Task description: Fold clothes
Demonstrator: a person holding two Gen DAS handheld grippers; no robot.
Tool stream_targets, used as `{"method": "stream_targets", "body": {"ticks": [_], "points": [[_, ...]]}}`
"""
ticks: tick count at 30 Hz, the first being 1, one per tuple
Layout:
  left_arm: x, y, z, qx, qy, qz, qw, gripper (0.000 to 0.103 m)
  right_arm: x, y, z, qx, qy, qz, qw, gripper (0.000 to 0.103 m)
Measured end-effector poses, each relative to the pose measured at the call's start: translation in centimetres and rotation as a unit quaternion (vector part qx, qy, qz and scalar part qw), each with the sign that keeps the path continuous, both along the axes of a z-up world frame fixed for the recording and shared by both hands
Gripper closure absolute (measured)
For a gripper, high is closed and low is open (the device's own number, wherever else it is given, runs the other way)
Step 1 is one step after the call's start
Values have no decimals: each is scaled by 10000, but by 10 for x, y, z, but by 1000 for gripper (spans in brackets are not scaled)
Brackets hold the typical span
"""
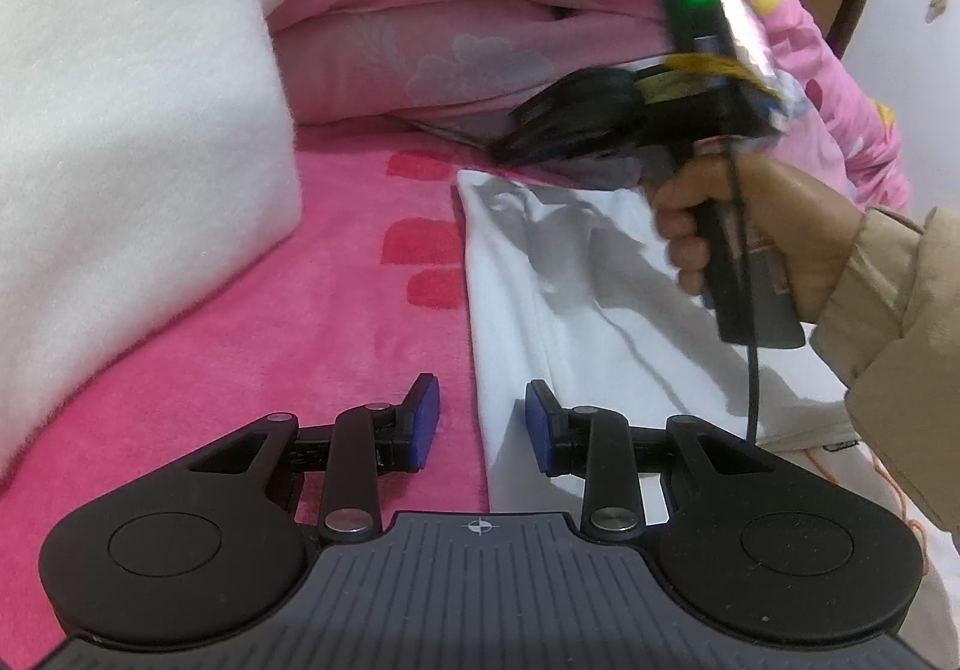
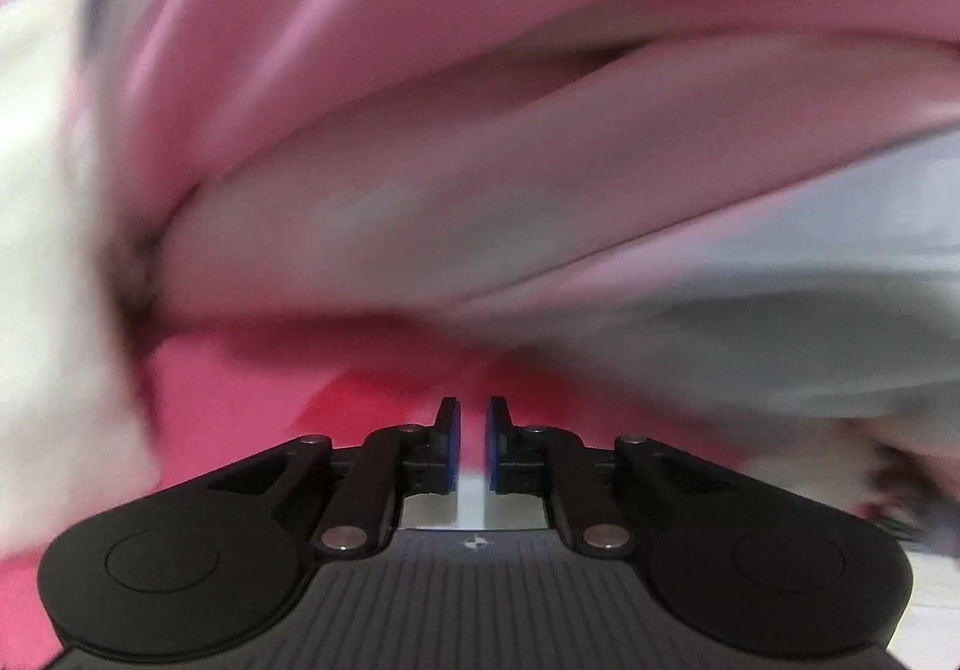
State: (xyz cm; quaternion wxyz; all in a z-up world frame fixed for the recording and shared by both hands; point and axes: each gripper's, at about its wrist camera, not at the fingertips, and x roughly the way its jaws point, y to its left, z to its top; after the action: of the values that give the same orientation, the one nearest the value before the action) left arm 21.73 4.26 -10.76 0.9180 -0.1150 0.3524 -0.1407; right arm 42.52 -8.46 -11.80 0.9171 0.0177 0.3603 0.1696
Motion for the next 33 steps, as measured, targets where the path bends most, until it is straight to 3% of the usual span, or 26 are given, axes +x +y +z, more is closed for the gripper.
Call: {"method": "stream_targets", "body": {"ticks": [2,4,9,15,21,24,30,33], "points": [[-1,3,2,-60,-42,59,10000,72,-8,-25,14,621,-50,-293,9976,94],[0,5,3,-91,-116,126,9998,71,-30,-40,31,837,-174,-308,9959,94],[4,1,9,-32,-453,98,9989,69,-101,-65,57,463,-348,-37,9983,94],[27,-9,14,-27,-585,67,9983,65,-165,-108,41,181,-401,-263,9987,94],[65,-13,-1,-194,-175,29,9997,65,-203,-182,20,200,-411,-1220,9915,92],[72,-12,-7,-320,-154,71,9993,65,-220,-226,15,348,-424,-1845,9813,78],[70,-13,-11,-327,-239,95,9991,65,-238,-296,14,599,-468,-2717,9594,69],[71,-10,-13,-399,-246,118,9988,65,-231,-312,11,615,-463,-2773,9577,64]]}}
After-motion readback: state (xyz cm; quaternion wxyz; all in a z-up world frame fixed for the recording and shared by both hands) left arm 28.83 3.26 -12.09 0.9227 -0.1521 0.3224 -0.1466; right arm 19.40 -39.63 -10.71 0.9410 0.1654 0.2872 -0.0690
